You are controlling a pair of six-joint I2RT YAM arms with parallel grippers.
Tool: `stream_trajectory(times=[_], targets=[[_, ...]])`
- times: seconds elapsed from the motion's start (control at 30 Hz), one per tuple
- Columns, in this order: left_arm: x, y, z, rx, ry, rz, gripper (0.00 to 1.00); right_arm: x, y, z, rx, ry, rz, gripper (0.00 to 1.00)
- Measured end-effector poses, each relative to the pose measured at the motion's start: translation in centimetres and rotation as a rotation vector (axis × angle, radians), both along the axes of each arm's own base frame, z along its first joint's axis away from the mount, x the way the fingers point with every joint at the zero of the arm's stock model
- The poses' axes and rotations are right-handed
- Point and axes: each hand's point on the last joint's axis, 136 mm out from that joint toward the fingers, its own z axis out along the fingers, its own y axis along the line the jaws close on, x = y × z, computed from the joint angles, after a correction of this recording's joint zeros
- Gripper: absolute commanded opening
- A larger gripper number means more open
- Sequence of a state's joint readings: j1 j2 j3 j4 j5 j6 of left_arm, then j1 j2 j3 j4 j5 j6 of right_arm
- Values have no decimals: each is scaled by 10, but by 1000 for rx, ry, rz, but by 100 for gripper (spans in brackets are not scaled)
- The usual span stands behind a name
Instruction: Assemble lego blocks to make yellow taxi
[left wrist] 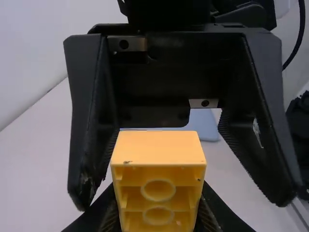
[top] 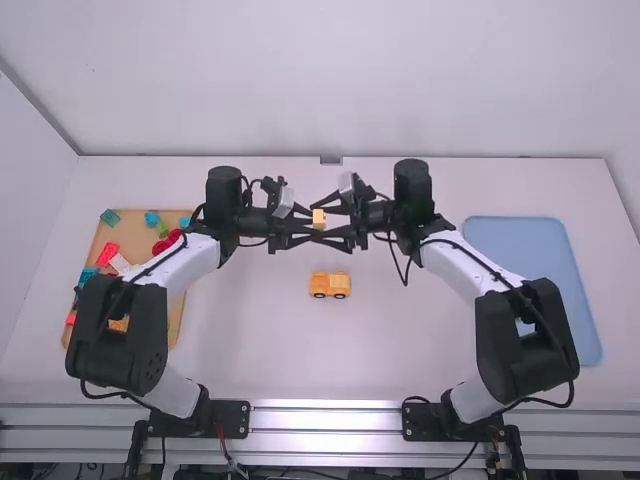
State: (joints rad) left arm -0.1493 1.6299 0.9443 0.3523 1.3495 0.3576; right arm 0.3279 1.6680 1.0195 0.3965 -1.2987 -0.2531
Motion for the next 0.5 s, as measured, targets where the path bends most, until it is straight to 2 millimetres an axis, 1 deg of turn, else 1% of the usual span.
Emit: stream_trajectory(times=[0.23,0.27,0.4,0.47,0.5], targets=[[0,0,-1,2,4,0,9,2,-5,7,22,-12,4,65],[0,0,-1,2,5,-1,9,3,-5,8,22,-6,4,61],[-1,0,-1,2,6,0,9,2,-5,6,17,7,4,59],[0,0,-1,2,5,-1,9,2,-5,6,16,10,4,54],[0,0,-1,2,5,-1,9,2,-5,6,16,10,4,54]])
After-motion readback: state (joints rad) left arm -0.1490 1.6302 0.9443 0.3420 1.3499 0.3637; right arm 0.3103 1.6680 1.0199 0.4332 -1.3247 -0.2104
